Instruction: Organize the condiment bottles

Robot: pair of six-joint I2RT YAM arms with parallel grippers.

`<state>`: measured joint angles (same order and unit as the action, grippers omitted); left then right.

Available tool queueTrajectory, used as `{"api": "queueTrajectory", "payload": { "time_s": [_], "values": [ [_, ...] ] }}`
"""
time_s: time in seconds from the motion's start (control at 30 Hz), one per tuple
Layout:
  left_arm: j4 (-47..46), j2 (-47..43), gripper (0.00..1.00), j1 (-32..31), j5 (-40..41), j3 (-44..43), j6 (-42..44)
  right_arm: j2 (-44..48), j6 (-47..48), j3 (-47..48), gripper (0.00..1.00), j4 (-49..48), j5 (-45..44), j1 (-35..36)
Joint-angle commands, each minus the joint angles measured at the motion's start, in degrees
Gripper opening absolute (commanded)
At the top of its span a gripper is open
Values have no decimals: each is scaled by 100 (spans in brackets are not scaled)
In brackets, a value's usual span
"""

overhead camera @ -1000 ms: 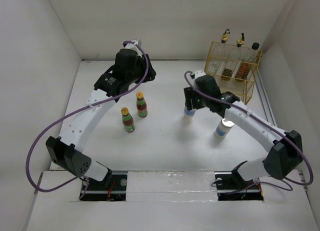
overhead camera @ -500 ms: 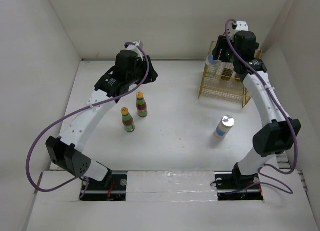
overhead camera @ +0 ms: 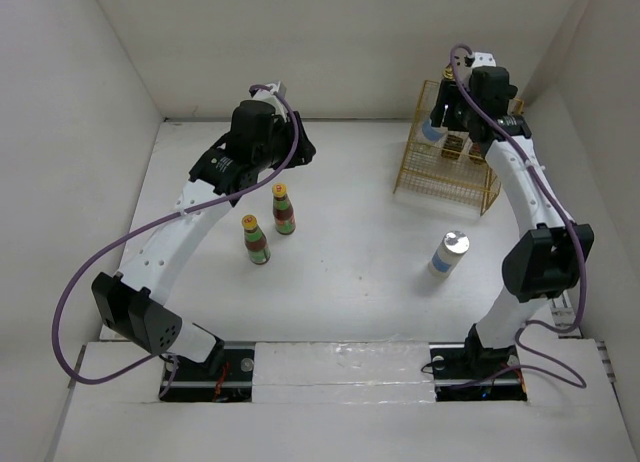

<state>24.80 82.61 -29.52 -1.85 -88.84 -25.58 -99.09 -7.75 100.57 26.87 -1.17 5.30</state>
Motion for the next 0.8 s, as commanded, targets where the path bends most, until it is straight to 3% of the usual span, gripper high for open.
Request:
{"api": "queueTrajectory", "payload": {
  "time_s": [0.0,0.23,0.47,0.5,0.63,0.77],
  "values": [
    [-203,-113,45,7,-17,-81,18,154,72,32,35,-324,-7,-29],
    [-203,-61,45,7,-17,-134,18,-707,239,429,40,-138,-85,76],
    [-203,-113,45,7,-17,-81,18,-1402,177,1016,63,186,-85,181],
    [-203,-113,45,7,-17,-81,18,-1455,177,1130,72,239,-85,182],
    [-203,-113,45,7,-17,-20,18,-1254,177,1193,88,344,-191,243],
    [-203,-166,45,7,-79,33,-34,-745,177,1245,93,406,-243,243]
  ]
}}
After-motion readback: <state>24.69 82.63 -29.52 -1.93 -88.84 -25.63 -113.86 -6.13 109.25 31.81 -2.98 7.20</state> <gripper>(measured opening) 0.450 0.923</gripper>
